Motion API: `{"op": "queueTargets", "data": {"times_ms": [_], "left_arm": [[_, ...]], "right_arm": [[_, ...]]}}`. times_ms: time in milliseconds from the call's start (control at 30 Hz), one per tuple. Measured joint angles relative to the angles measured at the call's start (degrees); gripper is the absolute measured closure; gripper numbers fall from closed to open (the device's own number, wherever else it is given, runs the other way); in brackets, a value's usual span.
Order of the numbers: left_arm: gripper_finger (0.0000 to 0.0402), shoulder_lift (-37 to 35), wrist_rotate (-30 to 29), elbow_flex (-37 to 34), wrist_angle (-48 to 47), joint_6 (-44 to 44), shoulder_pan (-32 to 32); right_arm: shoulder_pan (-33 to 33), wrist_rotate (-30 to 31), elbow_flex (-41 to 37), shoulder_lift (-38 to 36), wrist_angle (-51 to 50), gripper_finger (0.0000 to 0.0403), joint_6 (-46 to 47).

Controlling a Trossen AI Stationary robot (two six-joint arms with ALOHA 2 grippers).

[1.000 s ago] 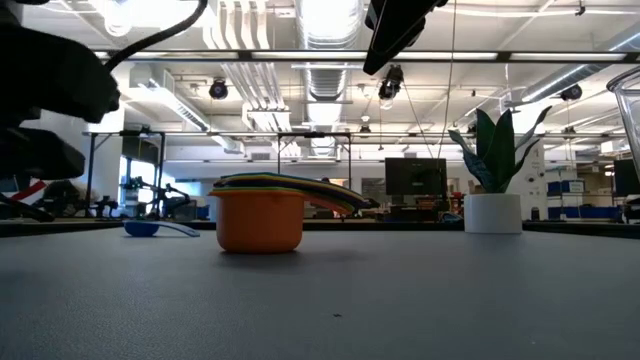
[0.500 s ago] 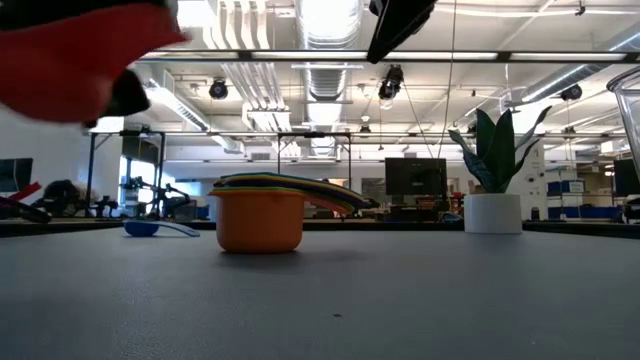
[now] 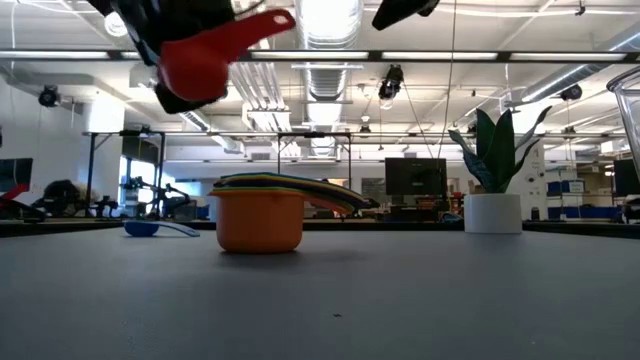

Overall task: Nest measuring cups in basket
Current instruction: Stack the red measuring cup on top of the light blue measuring cup

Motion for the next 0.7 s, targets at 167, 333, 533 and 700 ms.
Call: {"op": "queueTargets", "data": {"times_ms": [167, 333, 533, 700], "left_arm": [[0.0401, 5.73, 4.9, 0.0, 4.52, 2.34, 4.51], [0.0401, 12.18, 4.73, -0.09, 7.71, 2.12, 6.6], [0.0401, 15.52, 4.45, -0.09, 12.35, -0.71, 7.57], [0.0401, 17.45, 2.01, 0.0, 12.87, -2.28, 7.57]], "right_arm": [[-0.02, 0.09, -5.78, -3.44, 4.41, 0.0179, 1.19], [0.0, 0.08, -11.36, -6.67, 8.03, 0.0179, 3.09], [0.0, 0.07, -15.43, -9.72, 9.5, 0.0179, 4.94], [0.0, 0.21, -16.56, -11.06, 11.04, 0.0179, 4.87]]}}
